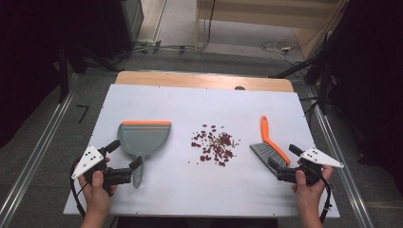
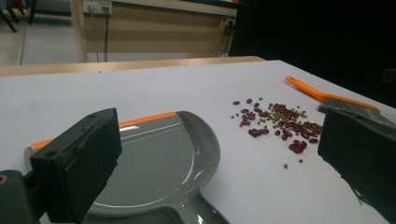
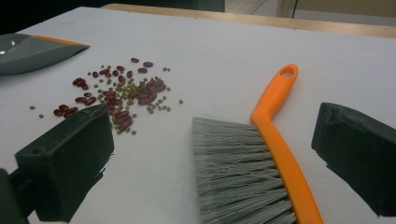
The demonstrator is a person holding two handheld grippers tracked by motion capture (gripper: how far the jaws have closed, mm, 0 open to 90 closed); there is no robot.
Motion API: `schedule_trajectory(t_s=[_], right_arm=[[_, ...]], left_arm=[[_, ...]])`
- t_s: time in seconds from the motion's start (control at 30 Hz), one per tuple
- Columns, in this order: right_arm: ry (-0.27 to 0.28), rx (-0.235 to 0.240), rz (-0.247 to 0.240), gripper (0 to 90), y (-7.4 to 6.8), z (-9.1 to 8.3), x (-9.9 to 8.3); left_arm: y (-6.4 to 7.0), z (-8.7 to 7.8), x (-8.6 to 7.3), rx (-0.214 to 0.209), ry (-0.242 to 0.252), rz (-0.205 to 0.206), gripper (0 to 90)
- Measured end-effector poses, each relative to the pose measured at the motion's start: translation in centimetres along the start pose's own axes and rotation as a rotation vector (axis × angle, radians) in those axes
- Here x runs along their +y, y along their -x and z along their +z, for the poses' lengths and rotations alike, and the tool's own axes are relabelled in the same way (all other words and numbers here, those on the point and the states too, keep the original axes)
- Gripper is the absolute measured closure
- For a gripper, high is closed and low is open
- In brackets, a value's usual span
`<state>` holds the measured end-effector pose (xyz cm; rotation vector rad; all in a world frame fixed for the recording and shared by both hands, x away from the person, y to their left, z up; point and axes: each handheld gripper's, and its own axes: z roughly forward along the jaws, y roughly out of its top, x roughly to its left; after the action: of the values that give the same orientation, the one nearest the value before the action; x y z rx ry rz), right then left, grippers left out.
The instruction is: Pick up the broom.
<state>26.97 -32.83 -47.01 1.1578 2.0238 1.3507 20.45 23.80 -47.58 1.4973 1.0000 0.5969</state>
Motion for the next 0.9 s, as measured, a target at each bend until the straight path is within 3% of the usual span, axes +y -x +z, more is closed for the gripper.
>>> schedule_trajectory(t_s=[0.3,0.6,0.73,0.9], right_arm=[[-0.017,-0.020,0.060,1.7,0.3,0.2,0.7],[-0.064,-0.091,0.055,0.6,0.0,1.2,3.3],[-0.081,-0.072,0.058,0.0,0.2,2.0,4.7],[-0.140,-0.085,0.037,0.0,0.9,3.1,6.3]], left_arm=[[-0.2,0.0,0.1,0.005,0.003,0.002,0.0],[0.2,0.4,0.0,-0.008,-0.007,0.023,0.0],[0.4,0.5,0.1,-0.009,-0.011,0.035,0.0],[0.5,0.6,0.0,-0.014,-0.010,0.034,0.0]])
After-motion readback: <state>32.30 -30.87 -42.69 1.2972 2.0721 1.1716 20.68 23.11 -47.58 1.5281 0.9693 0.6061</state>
